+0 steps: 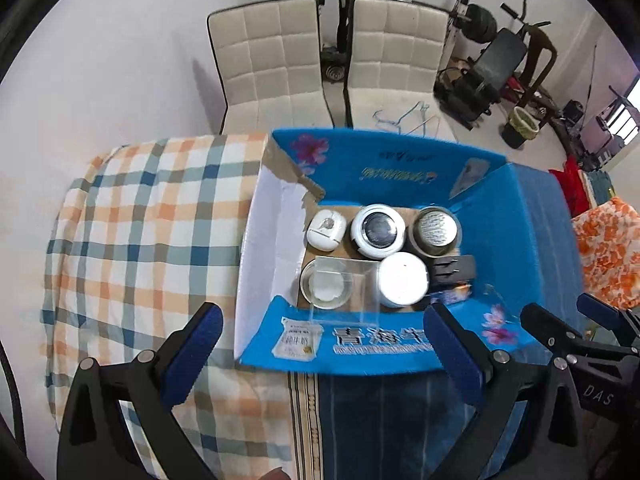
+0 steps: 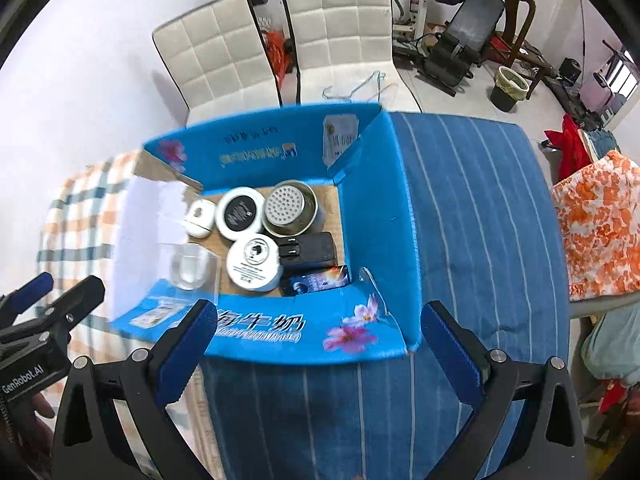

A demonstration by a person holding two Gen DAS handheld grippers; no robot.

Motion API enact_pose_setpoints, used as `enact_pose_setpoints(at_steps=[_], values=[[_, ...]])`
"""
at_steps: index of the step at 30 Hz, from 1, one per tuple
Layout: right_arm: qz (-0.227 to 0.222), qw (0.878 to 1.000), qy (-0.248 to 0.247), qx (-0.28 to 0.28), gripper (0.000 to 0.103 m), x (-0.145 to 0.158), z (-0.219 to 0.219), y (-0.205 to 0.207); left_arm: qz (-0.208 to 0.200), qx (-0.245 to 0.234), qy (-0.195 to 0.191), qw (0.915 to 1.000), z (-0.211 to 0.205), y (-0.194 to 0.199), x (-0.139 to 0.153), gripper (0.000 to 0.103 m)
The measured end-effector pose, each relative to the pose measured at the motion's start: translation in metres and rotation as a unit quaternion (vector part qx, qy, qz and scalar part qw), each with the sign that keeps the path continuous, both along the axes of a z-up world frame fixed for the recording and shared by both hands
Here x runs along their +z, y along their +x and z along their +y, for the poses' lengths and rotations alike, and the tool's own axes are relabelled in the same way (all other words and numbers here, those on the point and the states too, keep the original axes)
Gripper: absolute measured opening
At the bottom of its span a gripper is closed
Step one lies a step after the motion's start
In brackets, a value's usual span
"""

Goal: Organize rigid objects

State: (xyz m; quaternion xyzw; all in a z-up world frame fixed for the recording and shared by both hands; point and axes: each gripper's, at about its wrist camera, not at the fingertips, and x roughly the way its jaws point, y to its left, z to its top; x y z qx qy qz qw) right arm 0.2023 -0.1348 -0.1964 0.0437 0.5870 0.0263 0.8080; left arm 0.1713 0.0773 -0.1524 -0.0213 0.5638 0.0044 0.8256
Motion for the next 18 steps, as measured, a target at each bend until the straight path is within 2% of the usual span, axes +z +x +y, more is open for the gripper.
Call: enact_pose_setpoints(at_steps=[9, 18], values=[[-0.044, 0.999, 0.017, -0.01, 0.103, 0.097, -0.019, -0.062, -0.054, -0.02, -0.009, 0.9983, -0.013, -0.05, 0.095, 0.103], [-0.083, 0.996, 0.019, 0.001, 0.103, 0.168, -0.023, -0.113, -0.08, -0.021, -0.013, 0.9965, -0.013, -0.089, 0.144, 0.103]])
